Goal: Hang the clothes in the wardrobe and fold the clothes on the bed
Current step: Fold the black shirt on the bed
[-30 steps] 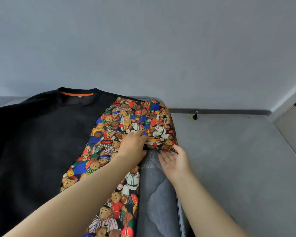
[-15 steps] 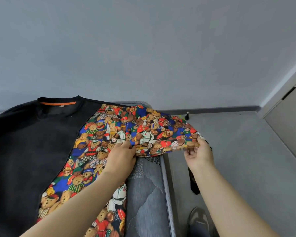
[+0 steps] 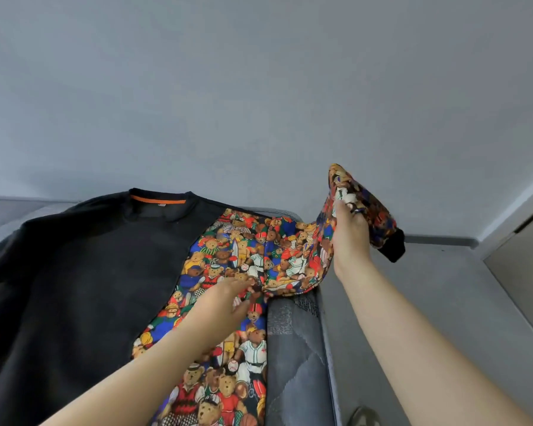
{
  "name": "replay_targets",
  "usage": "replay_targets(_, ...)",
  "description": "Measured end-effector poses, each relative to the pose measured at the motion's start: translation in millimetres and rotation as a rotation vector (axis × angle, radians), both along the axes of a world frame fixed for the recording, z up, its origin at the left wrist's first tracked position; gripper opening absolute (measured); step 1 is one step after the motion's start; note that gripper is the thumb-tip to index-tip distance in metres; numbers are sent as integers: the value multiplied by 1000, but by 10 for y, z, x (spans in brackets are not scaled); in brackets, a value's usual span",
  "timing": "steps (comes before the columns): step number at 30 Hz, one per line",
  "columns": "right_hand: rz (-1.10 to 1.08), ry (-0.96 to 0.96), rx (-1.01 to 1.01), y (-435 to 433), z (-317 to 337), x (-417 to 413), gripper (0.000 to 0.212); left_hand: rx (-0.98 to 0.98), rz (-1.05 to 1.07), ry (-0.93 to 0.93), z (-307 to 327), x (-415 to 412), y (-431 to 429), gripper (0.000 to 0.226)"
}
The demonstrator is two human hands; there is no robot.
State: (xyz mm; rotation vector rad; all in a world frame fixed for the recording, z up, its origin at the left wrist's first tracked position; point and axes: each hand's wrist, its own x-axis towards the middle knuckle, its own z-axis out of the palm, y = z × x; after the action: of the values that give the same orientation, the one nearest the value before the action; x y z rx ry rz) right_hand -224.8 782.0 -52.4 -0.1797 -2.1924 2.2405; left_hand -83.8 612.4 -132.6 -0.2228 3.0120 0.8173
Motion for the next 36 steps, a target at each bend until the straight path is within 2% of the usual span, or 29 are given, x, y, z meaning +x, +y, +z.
replay_targets(4,385,278,371,-863,70,497,39,2,207,94,218,420,-544,36)
replay_targets(7,846,303,782,-1333,-298,875,30,-35,328,154,262,759,-971,26)
replay_targets(9,1002,326,994,-1475,-577,1082,28,-36,410,154,228,968,-1226,25)
replay_targets(13,936,367,1043,-1335,-858,1250,24,32,472,119,101,1098,-1438,37)
replay_targets(17,939,290,1033,-1081,-917,1176,50,59,401,106,63,829,-1323,48)
replay_targets(19,806,284,965,-972,-894,1117,46,69,351,142,96,572,-1209,48)
replay_targets(22,438,417,926,-783,-838,1016,37,27,311,182,121,122,-1023,49)
replay_targets(25,184,535,961,-561,-836,886,34,-82,298,57,64,-287,-844,57)
replay_targets(27,200,474,953,-445,-886,801,44,-144,339,-88,-33,-466,-785,68)
replay_targets(29,351,368,969,-359,-962,752,64,-192,375,-204,-138,-550,-772,72)
replay_targets(31,527,294,1011,-315,-1029,743,81,-245,369,-250,-216,-577,-777,58)
replay_targets(33,594,281,1018,-310,-1065,733,85,-261,320,-200,-221,-589,-804,31)
replay_targets(36,482,376,952,-390,-1075,713,81,57,466,82,-93,-541,-1044,8)
